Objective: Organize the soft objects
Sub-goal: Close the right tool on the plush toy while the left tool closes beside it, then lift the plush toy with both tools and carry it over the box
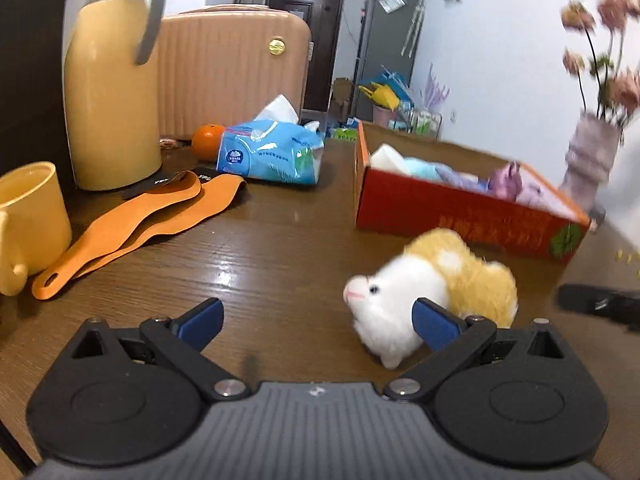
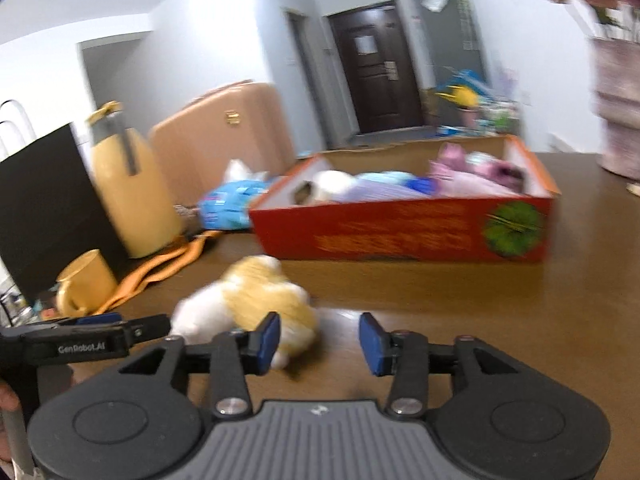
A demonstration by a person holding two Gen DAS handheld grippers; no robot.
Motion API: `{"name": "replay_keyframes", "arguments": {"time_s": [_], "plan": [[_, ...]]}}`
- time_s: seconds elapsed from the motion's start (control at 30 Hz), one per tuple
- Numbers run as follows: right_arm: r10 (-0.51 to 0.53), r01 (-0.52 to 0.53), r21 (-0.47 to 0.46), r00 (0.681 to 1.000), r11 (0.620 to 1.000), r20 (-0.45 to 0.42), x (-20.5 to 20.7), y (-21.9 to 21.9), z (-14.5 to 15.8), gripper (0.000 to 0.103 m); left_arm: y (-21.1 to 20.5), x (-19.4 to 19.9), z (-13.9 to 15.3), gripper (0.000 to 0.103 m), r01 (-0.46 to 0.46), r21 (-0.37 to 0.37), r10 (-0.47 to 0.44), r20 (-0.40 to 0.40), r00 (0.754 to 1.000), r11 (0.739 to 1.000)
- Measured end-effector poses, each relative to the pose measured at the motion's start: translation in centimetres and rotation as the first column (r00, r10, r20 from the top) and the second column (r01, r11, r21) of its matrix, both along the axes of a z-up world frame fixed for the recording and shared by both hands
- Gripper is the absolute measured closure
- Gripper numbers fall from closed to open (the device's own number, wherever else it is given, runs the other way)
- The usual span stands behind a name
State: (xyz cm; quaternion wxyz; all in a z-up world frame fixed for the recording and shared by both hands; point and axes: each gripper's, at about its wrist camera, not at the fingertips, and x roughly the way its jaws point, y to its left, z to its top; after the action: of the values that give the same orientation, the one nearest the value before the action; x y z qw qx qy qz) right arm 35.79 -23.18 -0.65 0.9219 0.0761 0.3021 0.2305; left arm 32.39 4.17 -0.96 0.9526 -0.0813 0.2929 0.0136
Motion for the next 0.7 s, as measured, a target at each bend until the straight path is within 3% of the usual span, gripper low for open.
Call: {"name": "replay_keyframes", "arguments": {"time_s": [0.1,0.17,0.23,0.27,0.3,0.33,0.43,0.7], "plan": [[0.044,-0.044,0.024,0.999,0.999,0.007,1.7,1.7,-0.3,0.052,0.3,0.6,0.2,0.008,0.068,-0.122,-0.068,0.005,0.998,0.990],[0.056,-0.055,0.051,0.998,0.997,-0.031,2.8,2.4,-0.9,0.052,0.2,1.5,0.0,0.023,0.106,-0.181,-0.109,-0.006,0.994,0.978],[0.063,-0.057,0.088,0.996,0.994,-0.063,3.7,2.7,-1.5,0.052,-0.2,2.5,-0.3,0.050,0.114,-0.220,-0.124,-0.034,0.992,0.969],[0.067,-0.059,0.103,0.995,0.993,-0.076,4.0,2.7,-1.9,0.052,-0.2,3.0,-0.6,0.056,0.106,-0.238,-0.122,-0.053,0.991,0.966],[0.067,-0.056,0.119,0.994,0.991,-0.090,4.4,2.8,-2.2,0.052,0.0,3.2,-1.0,0.059,0.103,-0.262,-0.122,-0.059,0.991,0.960],[0.058,-0.042,0.135,0.992,0.990,-0.113,4.6,2.6,-2.7,0.060,0.3,3.5,-1.3,0.060,0.099,-0.288,-0.121,-0.059,0.991,0.953],[0.049,-0.027,0.168,0.990,0.985,-0.131,4.8,2.1,-3.2,0.067,0.4,3.6,-1.2,0.063,0.110,-0.292,-0.130,-0.050,0.990,0.950],[-0.012,0.027,0.147,0.995,0.989,-0.101,1.3,0.8,-1.2,0.069,-1.6,1.8,0.7,0.065,0.187,-0.260,-0.195,-0.007,0.981,0.947]]}}
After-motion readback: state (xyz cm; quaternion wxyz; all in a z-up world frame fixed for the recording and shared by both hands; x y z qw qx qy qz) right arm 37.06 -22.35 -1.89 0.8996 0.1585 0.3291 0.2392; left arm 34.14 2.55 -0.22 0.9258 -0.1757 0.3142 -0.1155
